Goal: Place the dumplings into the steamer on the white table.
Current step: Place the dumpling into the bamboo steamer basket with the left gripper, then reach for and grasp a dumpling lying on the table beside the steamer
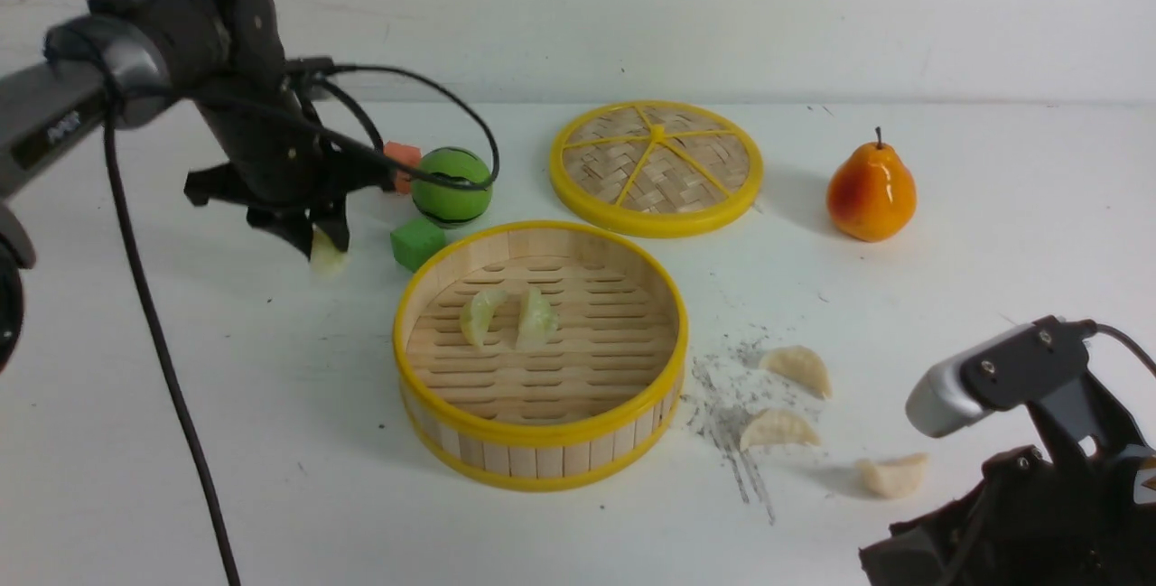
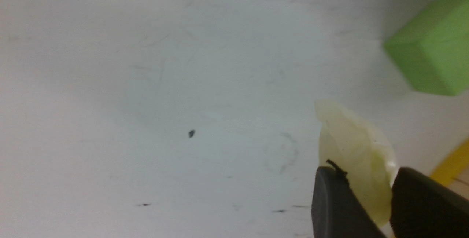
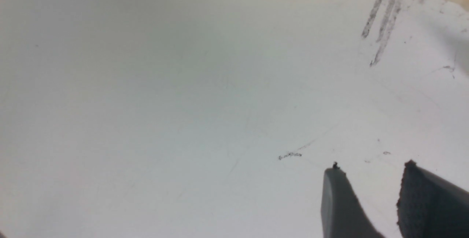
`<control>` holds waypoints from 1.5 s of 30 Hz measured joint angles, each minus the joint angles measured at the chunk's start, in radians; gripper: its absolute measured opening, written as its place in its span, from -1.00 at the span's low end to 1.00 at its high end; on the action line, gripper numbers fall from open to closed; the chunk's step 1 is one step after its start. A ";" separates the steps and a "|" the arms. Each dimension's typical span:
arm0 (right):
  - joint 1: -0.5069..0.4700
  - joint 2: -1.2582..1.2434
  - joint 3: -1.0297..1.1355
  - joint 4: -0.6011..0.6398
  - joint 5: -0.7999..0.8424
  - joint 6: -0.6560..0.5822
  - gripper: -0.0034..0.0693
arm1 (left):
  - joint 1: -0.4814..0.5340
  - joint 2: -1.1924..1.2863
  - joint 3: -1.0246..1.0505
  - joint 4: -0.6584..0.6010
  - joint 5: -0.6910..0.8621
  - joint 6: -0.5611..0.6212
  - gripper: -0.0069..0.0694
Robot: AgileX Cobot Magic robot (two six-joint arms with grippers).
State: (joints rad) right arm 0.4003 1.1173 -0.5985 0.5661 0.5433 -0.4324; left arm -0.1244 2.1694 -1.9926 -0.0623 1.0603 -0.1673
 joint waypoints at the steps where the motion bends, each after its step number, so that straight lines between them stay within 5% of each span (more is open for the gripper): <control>1: 0.000 0.000 0.000 0.000 0.000 0.000 -0.25 | 0.000 -0.035 0.000 -0.045 -0.003 0.027 -0.32; 6: 0.000 0.000 0.000 0.000 -0.005 0.000 -0.25 | -0.026 -0.114 0.000 -0.328 0.024 0.138 -0.32; 11: 0.000 0.006 0.000 0.000 -0.015 0.000 -0.25 | -0.137 -0.114 0.000 -0.435 0.007 0.181 -0.32; 21: 0.000 0.052 0.000 -0.001 -0.007 0.000 -0.25 | -0.317 0.068 0.000 -0.220 -0.081 0.167 -0.32; 27: 0.000 0.052 0.000 0.000 0.029 0.000 -0.25 | -0.344 0.108 0.000 -0.201 -0.138 0.167 -0.32; 36: 0.000 0.052 0.000 -0.001 0.083 -0.002 -0.25 | -0.349 0.091 -0.002 -0.185 -0.122 0.009 0.06; 45: 0.000 0.056 -0.053 -0.034 0.148 -0.033 -0.25 | -0.349 -0.200 -0.104 -0.097 0.155 0.085 -0.08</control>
State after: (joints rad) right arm 0.4003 1.1730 -0.6515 0.5320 0.6915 -0.4659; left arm -0.4736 1.9693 -2.0971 -0.1589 1.2150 -0.0819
